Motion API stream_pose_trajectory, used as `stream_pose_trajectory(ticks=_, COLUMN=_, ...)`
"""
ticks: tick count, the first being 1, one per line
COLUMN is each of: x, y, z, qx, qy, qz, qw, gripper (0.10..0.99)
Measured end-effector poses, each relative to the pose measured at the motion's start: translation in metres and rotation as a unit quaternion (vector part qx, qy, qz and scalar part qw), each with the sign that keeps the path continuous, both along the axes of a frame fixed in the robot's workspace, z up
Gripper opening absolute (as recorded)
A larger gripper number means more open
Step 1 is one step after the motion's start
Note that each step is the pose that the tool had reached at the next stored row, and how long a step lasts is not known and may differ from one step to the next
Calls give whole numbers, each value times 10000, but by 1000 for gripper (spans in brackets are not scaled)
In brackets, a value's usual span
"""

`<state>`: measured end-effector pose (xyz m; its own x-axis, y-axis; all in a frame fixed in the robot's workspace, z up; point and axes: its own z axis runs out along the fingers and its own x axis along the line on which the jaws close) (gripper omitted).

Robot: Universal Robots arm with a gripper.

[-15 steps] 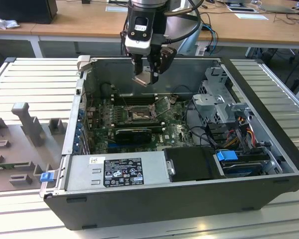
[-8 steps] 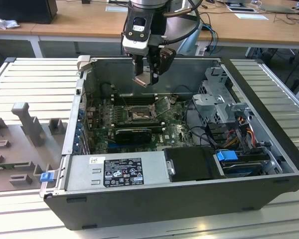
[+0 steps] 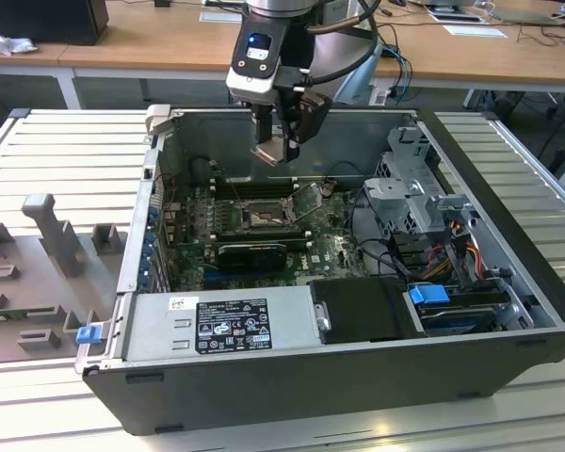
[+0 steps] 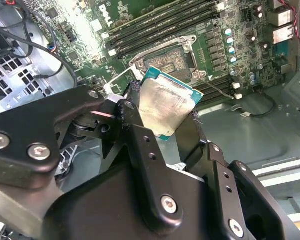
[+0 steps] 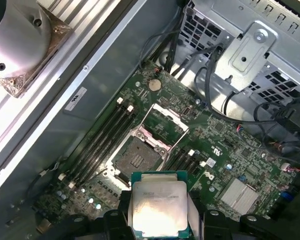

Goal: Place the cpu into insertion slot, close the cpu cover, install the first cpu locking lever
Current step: 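Place the cpu into insertion slot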

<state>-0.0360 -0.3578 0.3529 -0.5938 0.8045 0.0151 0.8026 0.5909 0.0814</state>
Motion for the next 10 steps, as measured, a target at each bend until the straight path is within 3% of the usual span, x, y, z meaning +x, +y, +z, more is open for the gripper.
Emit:
stream_pose_trajectory(ticks=4, x=0, y=0, z=-8, qx=0, qy=0, qz=-323, qw=9995, gripper=529)
stream_pose_trajectory(ticks=10, x=0, y=0, z=-14, qx=0, qy=0, qz=-512, qw=9987, gripper=529)
